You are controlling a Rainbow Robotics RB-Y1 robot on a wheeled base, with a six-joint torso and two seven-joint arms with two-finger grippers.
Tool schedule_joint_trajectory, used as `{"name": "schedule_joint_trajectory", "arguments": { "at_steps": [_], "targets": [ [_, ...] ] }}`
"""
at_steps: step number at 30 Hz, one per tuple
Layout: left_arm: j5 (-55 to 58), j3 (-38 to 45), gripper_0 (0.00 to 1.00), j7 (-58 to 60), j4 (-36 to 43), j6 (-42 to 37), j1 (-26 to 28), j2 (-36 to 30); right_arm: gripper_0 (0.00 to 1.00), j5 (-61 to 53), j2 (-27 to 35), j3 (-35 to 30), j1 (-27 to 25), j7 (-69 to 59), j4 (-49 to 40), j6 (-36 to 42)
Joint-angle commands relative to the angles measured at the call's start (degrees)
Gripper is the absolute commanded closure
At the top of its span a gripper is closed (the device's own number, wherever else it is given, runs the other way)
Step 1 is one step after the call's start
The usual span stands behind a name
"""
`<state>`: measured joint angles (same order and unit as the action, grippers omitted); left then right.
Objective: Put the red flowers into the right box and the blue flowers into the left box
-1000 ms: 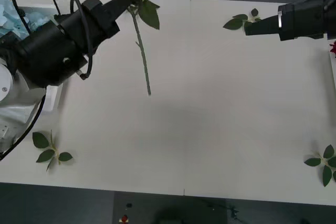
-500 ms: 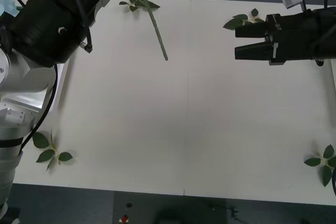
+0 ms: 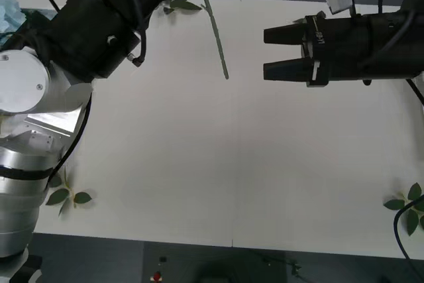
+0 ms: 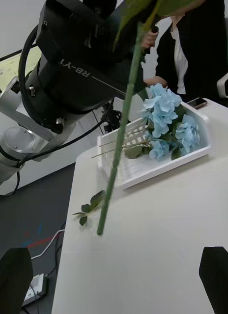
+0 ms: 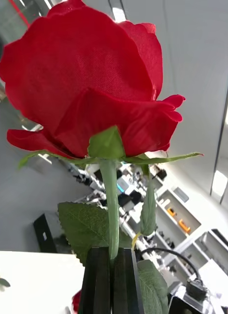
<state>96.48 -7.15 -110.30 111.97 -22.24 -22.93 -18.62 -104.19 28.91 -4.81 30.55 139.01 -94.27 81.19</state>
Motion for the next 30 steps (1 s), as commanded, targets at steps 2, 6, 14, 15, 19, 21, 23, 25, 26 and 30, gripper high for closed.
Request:
{"name": "schedule_joint_trajectory", "arguments": {
  "at_steps": [2, 6, 14, 15, 19, 21, 23, 25, 26, 30],
  "targets": [
    [-1.6, -2.5, 1.0, -3.3, -2.1, -0.1, -4.8, 3.1, 0.0, 0.6, -1.7, 3.1, 1.3, 1.4, -2.1, -3.4],
    [-2.8, -4.1, 1.0, -3.6, -3.8, 0.0, -6.2, 4.1, 0.0, 3.6, -3.0, 3.8, 2.1, 1.1, -2.1, -4.5],
    [-4.9, -6.7, 1.0, -4.0, -5.4, -0.1, -6.9, 5.1, 0.0, 5.9, -4.6, 6.7, 2.2, -0.1, -2.0, -9.6],
    [-4.9, -6.8, 1.0, -4.0, -5.4, -0.1, -6.9, 5.1, 0.0, 5.9, -4.6, 7.1, 2.2, -0.1, -2.0, -10.0],
    [-4.8, -6.8, 1.0, -4.0, -5.4, -0.2, -6.7, 5.1, 0.0, 6.3, -4.6, 8.6, 2.2, -0.6, -2.1, -12.5],
    [-4.8, -6.8, 1.0, -4.0, -5.4, -0.3, -6.5, 5.1, 0.17, 6.6, -4.6, 8.7, 2.2, -0.8, -2.1, -12.8],
    [-4.8, -6.8, 1.0, -4.0, -5.4, -0.2, -6.4, 5.0, 1.0, 6.6, -4.6, 8.7, 2.2, -0.9, -2.1, -12.8],
    [-4.5, -6.7, 1.0, -4.0, -5.4, -0.2, -6.4, 5.0, 1.0, 6.6, -4.6, 8.7, 2.3, -1.1, -2.1, -12.8],
    [-4.5, -6.7, 1.0, -4.0, -5.4, -0.3, -6.4, 5.0, 1.0, 6.6, -4.6, 8.7, 2.2, -1.1, -2.1, -12.8],
    [-4.4, -6.5, 1.0, -4.0, -5.4, -0.2, -6.4, 5.0, 1.0, 6.5, -4.6, 8.7, 2.2, -1.2, -2.1, -12.8]
  ]
}}
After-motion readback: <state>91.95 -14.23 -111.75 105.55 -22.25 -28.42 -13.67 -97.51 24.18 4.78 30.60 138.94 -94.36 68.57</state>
